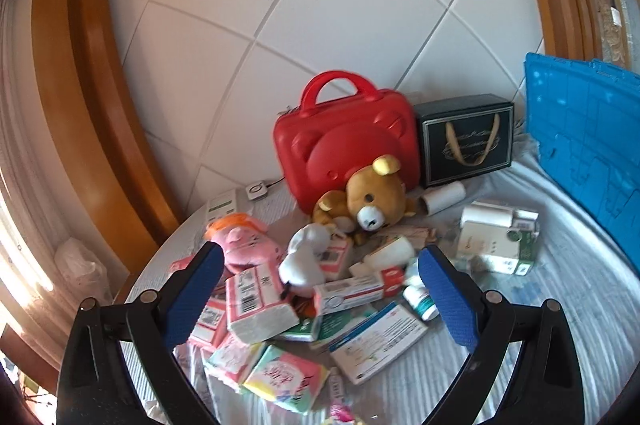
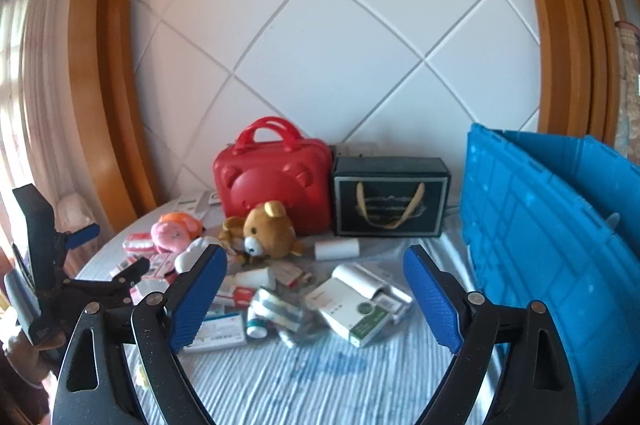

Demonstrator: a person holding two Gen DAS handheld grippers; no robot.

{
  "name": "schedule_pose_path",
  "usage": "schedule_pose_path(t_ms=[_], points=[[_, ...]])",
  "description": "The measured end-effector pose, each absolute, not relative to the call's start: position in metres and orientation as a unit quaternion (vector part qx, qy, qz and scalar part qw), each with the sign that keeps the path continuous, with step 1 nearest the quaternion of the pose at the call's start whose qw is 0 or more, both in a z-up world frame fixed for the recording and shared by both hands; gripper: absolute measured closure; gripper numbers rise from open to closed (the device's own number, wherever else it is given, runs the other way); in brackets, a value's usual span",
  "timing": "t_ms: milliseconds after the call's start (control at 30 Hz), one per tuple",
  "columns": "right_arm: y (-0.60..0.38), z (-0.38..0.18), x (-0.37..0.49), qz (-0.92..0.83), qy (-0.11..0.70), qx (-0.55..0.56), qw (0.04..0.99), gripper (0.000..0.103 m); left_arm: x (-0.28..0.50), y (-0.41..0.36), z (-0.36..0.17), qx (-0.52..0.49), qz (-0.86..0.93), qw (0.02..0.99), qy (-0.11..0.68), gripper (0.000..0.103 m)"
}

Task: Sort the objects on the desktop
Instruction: 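Move both empty tools back to the table pile, then grasp the clear tape roll with the right tool while the left grasps the tissue pack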

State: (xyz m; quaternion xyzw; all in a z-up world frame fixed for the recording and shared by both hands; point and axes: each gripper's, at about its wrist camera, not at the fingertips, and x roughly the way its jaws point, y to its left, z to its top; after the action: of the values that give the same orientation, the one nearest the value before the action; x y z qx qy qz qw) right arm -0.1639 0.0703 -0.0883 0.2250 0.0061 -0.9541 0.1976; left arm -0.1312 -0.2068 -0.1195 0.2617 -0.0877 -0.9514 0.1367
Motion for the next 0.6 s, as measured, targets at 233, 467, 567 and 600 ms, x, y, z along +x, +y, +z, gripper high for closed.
schedule_pose_path(t_ms=[233, 467, 567, 600], points=[[0.007, -0.138, -0.199, -0.924, 0.049, 0.282, 0.253, 0.009, -0.130, -0.273, -0.161, 0.307, -0.933, 0.181, -0.055, 0.004], [-0.023, -0.167, -0.239, -0.905, 0.068, 0.313, 0.280, 0.009, -0.152, -0.313, -0.192, 0.338, -0.920, 0.199, -0.006, 0.004], [-0.029, -0.178, -0.257, -0.898, 0.071, 0.327, 0.287, 0.009, -0.168, -0.322, -0.208, 0.358, -0.912, 0.200, 0.006, 0.004], [-0.031, -0.182, -0.264, -0.894, 0.070, 0.334, 0.291, 0.009, -0.173, -0.324, -0.213, 0.364, -0.910, 0.198, 0.009, 0.004]])
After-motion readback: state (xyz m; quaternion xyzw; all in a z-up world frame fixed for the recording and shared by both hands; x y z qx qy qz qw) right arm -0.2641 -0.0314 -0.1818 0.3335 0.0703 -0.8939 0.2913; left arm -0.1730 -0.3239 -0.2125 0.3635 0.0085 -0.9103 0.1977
